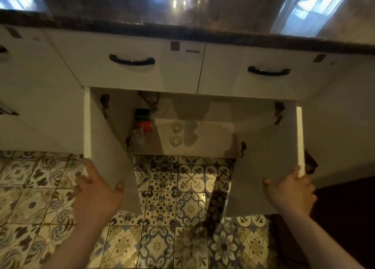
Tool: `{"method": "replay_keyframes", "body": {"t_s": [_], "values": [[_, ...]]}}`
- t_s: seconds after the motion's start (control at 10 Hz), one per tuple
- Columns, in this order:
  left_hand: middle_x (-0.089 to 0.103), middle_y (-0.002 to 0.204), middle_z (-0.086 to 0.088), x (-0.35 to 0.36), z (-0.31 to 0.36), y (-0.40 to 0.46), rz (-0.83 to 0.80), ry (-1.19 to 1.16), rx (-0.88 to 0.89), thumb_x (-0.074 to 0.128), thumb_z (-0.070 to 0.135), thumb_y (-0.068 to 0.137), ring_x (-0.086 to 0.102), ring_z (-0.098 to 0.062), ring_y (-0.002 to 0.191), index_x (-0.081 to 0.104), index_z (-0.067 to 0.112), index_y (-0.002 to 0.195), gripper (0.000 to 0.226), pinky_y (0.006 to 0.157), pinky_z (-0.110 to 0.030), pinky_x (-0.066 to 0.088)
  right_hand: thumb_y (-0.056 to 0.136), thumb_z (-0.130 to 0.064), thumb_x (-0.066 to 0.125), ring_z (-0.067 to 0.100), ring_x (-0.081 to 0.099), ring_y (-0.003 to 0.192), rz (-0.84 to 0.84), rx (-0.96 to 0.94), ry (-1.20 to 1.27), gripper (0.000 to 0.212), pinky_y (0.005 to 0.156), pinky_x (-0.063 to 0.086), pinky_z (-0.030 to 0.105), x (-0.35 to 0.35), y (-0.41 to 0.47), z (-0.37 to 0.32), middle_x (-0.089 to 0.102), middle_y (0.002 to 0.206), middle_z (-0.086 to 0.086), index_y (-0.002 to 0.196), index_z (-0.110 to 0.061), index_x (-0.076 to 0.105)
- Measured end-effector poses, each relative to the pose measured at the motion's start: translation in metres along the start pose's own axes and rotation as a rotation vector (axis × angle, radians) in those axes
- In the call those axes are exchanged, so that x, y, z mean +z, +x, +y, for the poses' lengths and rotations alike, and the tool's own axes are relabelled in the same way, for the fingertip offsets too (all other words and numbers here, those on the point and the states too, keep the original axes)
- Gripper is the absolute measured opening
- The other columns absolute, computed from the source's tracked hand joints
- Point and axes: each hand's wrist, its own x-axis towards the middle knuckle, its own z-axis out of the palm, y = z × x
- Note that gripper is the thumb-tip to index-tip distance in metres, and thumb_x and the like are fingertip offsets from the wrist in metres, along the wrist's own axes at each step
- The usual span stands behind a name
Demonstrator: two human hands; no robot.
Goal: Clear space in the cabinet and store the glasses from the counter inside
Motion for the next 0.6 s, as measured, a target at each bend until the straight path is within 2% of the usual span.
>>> {"method": "replay_keyframes", "body": {"t_s": [0.1, 0.2, 0.3, 0.4, 0.5, 0.6], "values": [[0.024, 0.153, -0.028, 0.015, 0.039, -0.011, -0.083, -0.124, 0.093, 0.064, 0.05, 0.088, 0.038, -0.048, 0.132, -0.022, 0.025, 0.153, 0.111, 0.1, -0.061, 0.043, 0.086, -0.053, 0.069, 0.044, 0.032, 0.136, -0.041, -0.103, 0.129, 0.103, 0.107, 0.038, 0.052, 0.007, -0.019, -0.04, 0.021, 0.154, 0.027, 0.156, -0.004, 0.011], [0.018, 0.161, -0.018, 0.031, 0.068, -0.014, -0.145, -0.209, 0.194, 0.051, 0.06, 0.092, 0.046, -0.042, 0.131, -0.025, 0.03, 0.152, 0.103, 0.098, -0.054, 0.048, 0.091, -0.052, 0.063, 0.042, 0.024, 0.143, -0.144, -0.223, 0.285, 0.099, 0.11, 0.036, 0.048, 0.011, -0.028, -0.075, 0.002, 0.163, 0.021, 0.158, -0.007, 0.005], [0.023, 0.16, -0.005, 0.041, 0.092, -0.009, -0.207, -0.211, 0.333, 0.036, 0.071, 0.092, 0.05, -0.032, 0.129, -0.019, 0.036, 0.153, 0.09, 0.098, -0.05, 0.05, 0.093, -0.053, 0.058, 0.037, 0.034, 0.141, -0.243, -0.401, 0.357, 0.089, 0.108, 0.041, 0.047, 0.01, -0.029, -0.102, 0.015, 0.163, 0.014, 0.156, -0.01, 0.013], [0.033, 0.156, 0.004, 0.045, 0.107, -0.001, -0.249, -0.179, 0.485, 0.034, 0.07, 0.092, 0.05, -0.021, 0.128, 0.006, 0.043, 0.151, 0.071, 0.1, -0.043, 0.047, 0.093, -0.047, 0.061, 0.026, 0.05, 0.125, -0.281, -0.561, 0.401, 0.064, 0.1, 0.047, 0.044, 0.003, -0.031, -0.117, 0.046, 0.144, 0.001, 0.146, -0.024, 0.034], [0.03, 0.16, 0.007, 0.044, 0.112, 0.009, -0.284, -0.093, 0.525, 0.04, 0.066, 0.093, 0.036, -0.018, 0.141, 0.017, 0.037, 0.155, 0.072, 0.11, -0.041, 0.038, 0.093, -0.044, 0.06, 0.026, 0.049, 0.127, -0.311, -0.655, 0.323, 0.066, 0.103, 0.046, 0.043, -0.007, -0.03, -0.126, 0.048, 0.142, 0.002, 0.149, -0.024, 0.033], [0.03, 0.16, 0.005, 0.035, 0.118, 0.01, -0.336, 0.01, 0.546, 0.043, 0.063, 0.095, 0.034, -0.018, 0.142, 0.021, 0.033, 0.157, 0.072, 0.113, -0.037, 0.033, 0.095, -0.043, 0.058, 0.028, 0.047, 0.131, -0.295, -0.683, 0.242, 0.067, 0.105, 0.044, 0.04, -0.02, -0.026, -0.129, 0.043, 0.149, 0.003, 0.152, -0.021, 0.031]]}}
